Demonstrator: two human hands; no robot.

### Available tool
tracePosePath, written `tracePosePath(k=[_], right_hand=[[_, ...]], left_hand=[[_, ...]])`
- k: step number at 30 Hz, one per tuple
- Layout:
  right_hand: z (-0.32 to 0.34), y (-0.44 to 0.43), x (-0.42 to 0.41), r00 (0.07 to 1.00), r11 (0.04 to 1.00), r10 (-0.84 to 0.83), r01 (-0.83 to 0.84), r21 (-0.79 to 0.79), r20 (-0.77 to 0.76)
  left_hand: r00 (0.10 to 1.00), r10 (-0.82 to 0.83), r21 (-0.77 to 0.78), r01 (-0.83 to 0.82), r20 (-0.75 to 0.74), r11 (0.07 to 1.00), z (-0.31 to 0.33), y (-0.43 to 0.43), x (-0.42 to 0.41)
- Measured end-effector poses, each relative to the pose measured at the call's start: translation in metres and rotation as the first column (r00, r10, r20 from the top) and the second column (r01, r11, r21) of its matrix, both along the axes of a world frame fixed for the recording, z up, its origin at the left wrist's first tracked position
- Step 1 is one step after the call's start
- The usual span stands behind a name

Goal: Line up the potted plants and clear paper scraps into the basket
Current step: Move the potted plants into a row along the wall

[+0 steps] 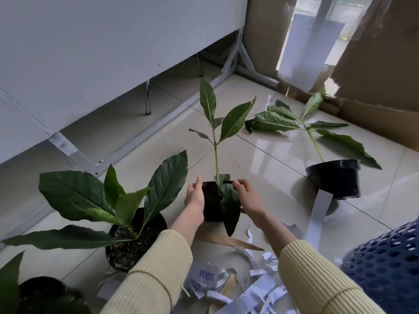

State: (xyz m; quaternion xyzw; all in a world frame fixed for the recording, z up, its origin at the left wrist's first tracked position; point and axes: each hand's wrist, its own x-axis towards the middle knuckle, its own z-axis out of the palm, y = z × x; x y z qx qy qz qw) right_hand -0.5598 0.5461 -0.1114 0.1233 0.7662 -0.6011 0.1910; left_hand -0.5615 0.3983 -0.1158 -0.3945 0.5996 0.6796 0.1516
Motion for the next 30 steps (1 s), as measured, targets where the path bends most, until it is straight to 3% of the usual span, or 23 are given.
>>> tracePosePath(k=[7, 11, 17, 21, 27, 30], right_hand=[[-0.007, 0.003, 0.018, 0.996, 0.998, -0.023, 0.028, 0.057, -0.090], [-0.016, 0.007, 0.025, 0.996, 0.997, -0.055, 0.059, 0.047, -0.068], [-0.031, 0.014, 0.037, 0.998, 0.998, -0.057, 0.056, 0.039, 0.022], [-0.035, 0.014, 0.040, 0.999, 0.997, -0.054, 0.054, 0.060, -0.004], [-0.020, 0.015, 0.051, 0.990, 0.970, 0.116, -0.095, 0.224, -0.083], [0.000, 0.016, 0.061, 0.992, 0.964, 0.074, -0.046, 0.260, -0.102]], left_hand=[[0.995, 0.093, 0.053, -0.090, -0.045, 0.994, 0.002, 0.009, 0.012], [0.987, 0.124, 0.141, -0.108, -0.104, 0.984, -0.007, 0.015, 0.016], [0.977, 0.151, 0.137, -0.130, -0.153, 0.982, -0.023, 0.023, 0.028], [0.973, 0.149, 0.114, -0.130, -0.179, 0.985, -0.031, 0.025, 0.032], [0.980, -0.149, -0.194, 0.122, -0.133, 0.973, -0.010, 0.029, 0.049], [0.952, -0.276, -0.359, 0.214, -0.132, 0.909, 0.008, 0.033, 0.062]])
